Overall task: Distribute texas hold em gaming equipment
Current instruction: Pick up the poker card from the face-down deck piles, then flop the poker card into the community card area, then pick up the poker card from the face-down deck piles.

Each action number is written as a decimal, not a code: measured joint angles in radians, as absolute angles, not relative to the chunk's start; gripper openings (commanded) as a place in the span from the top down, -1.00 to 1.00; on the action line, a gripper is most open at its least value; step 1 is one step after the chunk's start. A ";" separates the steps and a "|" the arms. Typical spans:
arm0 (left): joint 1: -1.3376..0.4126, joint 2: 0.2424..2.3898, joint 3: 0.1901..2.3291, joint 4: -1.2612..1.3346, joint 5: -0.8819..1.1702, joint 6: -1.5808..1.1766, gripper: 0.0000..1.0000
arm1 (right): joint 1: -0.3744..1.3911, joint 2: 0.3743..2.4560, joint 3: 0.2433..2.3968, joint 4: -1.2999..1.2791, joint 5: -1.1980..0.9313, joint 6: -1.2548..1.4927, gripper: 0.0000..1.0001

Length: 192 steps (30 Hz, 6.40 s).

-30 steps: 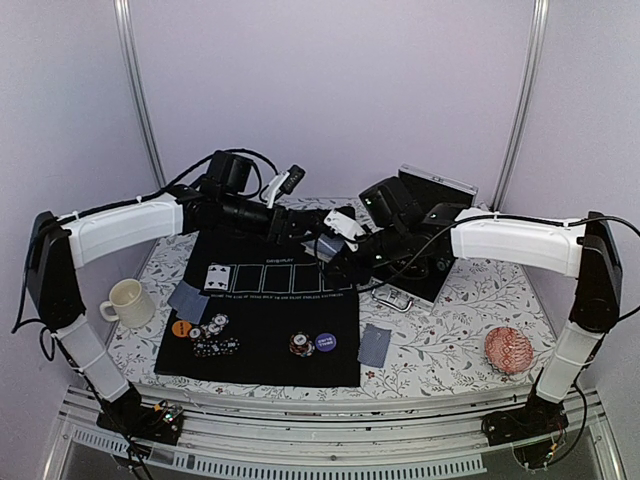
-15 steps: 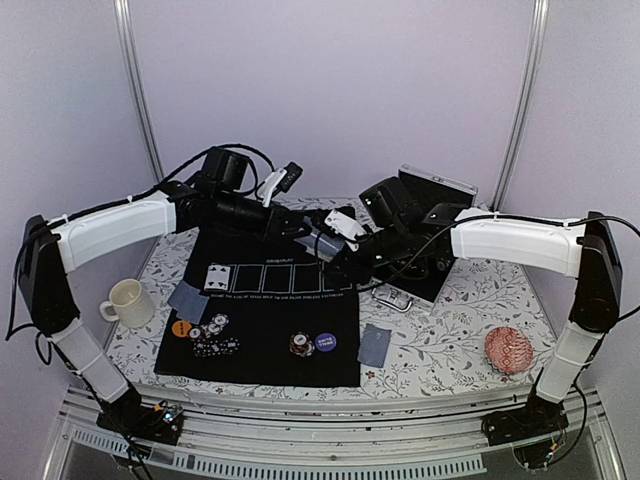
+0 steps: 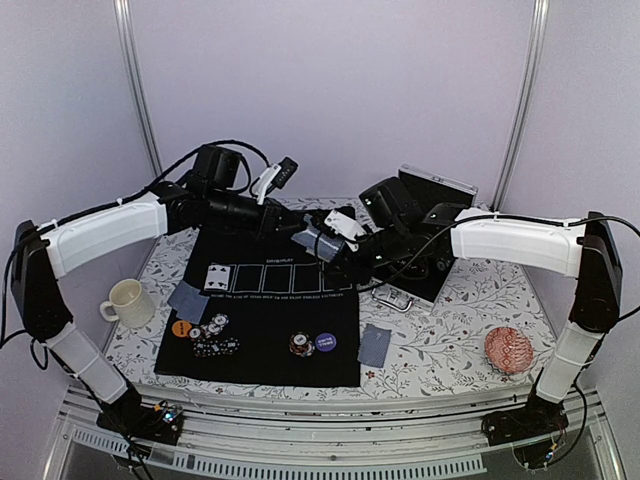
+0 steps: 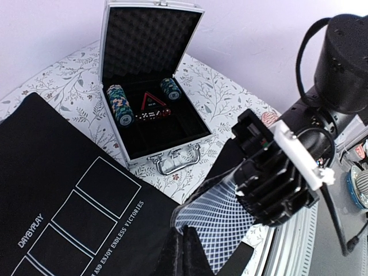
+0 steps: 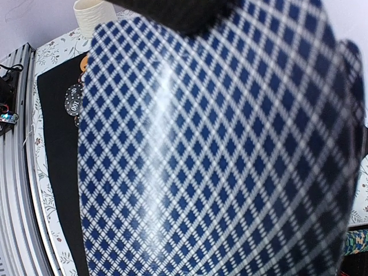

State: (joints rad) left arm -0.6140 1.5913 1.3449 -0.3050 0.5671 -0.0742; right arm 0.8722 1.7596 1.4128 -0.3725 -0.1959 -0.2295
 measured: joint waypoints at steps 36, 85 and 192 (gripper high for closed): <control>-0.451 1.477 1.195 -0.046 0.782 -0.256 1.00 | 0.837 1.760 1.400 -0.365 -0.277 -0.220 0.26; -0.440 1.824 0.881 0.085 0.034 1.179 1.00 | 0.823 1.740 1.379 -0.359 -0.284 -0.225 0.26; -0.608 1.621 1.406 -0.335 0.611 -0.056 1.00 | 0.844 1.747 1.403 -0.381 -0.257 -0.229 0.26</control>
